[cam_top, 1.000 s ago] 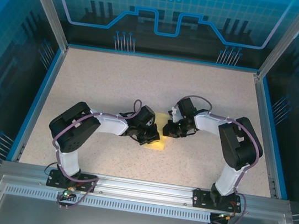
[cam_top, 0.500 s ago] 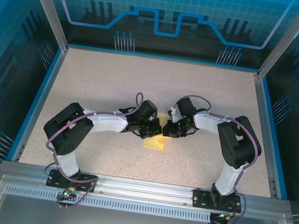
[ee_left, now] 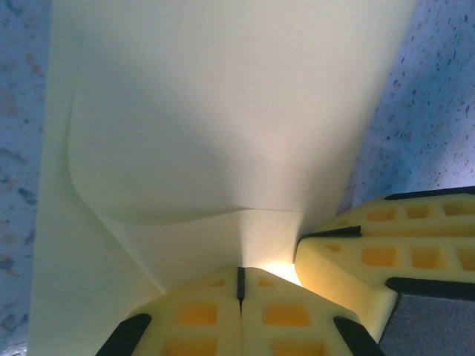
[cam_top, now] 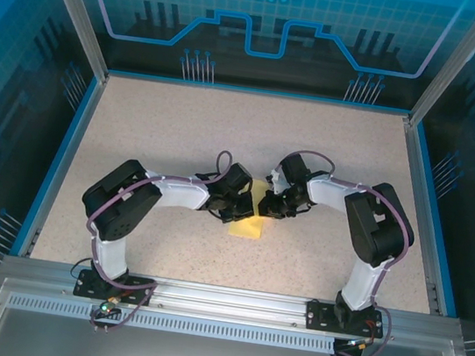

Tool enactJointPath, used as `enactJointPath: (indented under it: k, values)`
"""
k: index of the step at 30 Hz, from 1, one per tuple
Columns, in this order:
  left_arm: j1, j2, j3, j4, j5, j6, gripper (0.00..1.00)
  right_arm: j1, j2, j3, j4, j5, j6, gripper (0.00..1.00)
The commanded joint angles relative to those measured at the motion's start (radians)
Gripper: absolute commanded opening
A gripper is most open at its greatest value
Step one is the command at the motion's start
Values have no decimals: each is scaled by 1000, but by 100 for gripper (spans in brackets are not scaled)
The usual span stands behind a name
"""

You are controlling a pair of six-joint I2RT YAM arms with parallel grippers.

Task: Fold a paper plane with a square sheet of paper (pick it up from the middle)
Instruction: Fold the triangle a second time at the center of the table.

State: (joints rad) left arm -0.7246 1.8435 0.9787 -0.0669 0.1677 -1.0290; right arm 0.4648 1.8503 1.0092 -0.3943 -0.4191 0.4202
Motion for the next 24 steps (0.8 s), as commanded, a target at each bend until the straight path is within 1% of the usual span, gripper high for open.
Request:
enactJointPath:
  k: [1, 7, 12, 15, 21, 24]
  values:
    - [1, 14, 0, -48, -61, -9, 4, 10, 67, -19, -71, 110, -21, 12]
    - [3, 12, -39, -83, -132, -76, 4, 12, 78, -10, -99, 168, -23, 12]
    - [21, -20, -104, -49, -155, -120, 4, 12, 91, -3, -121, 200, -26, 11]
    - [46, -43, -144, 4, -132, -119, 5, 12, 99, 2, -129, 212, -27, 12]
    - [125, -81, -245, 171, -37, -126, 5, 13, 104, 6, -130, 213, -25, 11]
    - [147, -108, -255, 219, 10, -90, 5, 17, 102, 9, -129, 207, -26, 11]
